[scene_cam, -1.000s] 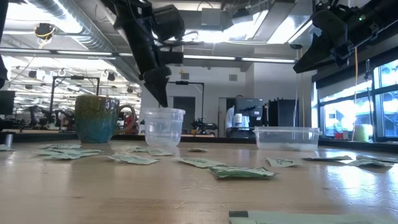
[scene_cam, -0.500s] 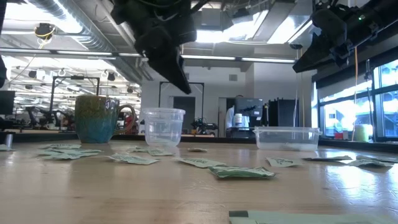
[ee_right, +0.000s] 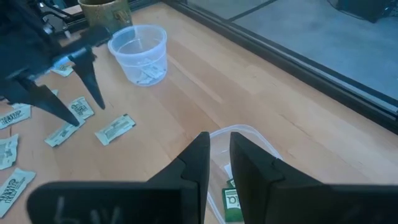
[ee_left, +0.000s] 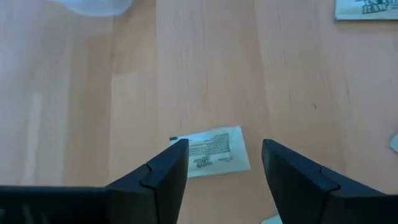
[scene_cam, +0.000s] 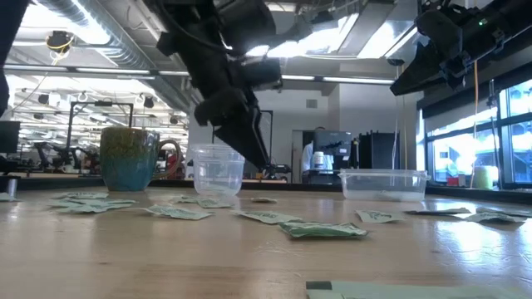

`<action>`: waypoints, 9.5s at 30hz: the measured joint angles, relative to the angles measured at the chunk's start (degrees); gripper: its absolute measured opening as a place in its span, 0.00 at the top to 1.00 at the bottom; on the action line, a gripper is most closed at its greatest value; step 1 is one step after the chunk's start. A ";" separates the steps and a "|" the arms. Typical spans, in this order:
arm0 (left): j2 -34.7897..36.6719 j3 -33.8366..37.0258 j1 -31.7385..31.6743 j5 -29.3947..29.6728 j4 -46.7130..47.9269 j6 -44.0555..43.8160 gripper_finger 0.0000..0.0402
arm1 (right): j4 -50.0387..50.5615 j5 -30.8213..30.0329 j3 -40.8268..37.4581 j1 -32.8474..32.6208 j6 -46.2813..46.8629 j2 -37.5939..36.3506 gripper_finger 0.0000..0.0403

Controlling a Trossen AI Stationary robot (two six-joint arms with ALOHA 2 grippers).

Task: Pick and place items into bin
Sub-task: Put the white stevia packet into the left transparent bin

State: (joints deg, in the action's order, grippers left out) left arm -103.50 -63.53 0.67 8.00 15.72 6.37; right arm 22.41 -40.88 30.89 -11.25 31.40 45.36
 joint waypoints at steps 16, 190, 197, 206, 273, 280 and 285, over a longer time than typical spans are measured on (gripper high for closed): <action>-5.65 0.07 -0.44 -2.22 -2.27 -1.28 0.54 | 0.04 0.00 0.00 -0.02 -0.16 0.00 0.83; 11.13 8.35 4.47 2.74 12.20 -9.34 0.59 | 0.93 -0.04 0.02 -0.01 -1.75 0.00 0.83; 5.35 8.35 4.43 1.80 12.51 -11.62 0.58 | 0.91 -0.04 0.02 -0.01 -1.74 0.00 0.83; 0.60 8.02 2.24 -2.33 13.05 -11.76 0.59 | 0.92 -0.04 0.02 -0.02 -1.73 0.00 0.83; 15.58 -3.41 -4.60 18.00 31.53 0.45 0.93 | 0.99 -0.36 0.01 -0.01 -2.05 0.00 0.83; 13.52 -3.41 -11.26 13.12 27.93 0.40 0.93 | 1.07 -0.35 0.02 0.00 -2.01 0.00 0.83; 11.51 -3.39 -13.76 10.04 27.81 0.40 0.90 | 1.07 -0.33 0.00 0.00 -2.05 0.00 0.83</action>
State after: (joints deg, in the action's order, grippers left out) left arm -91.99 -66.92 -13.09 18.05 43.54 6.76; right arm 23.48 -41.21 30.90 -11.25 29.34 45.36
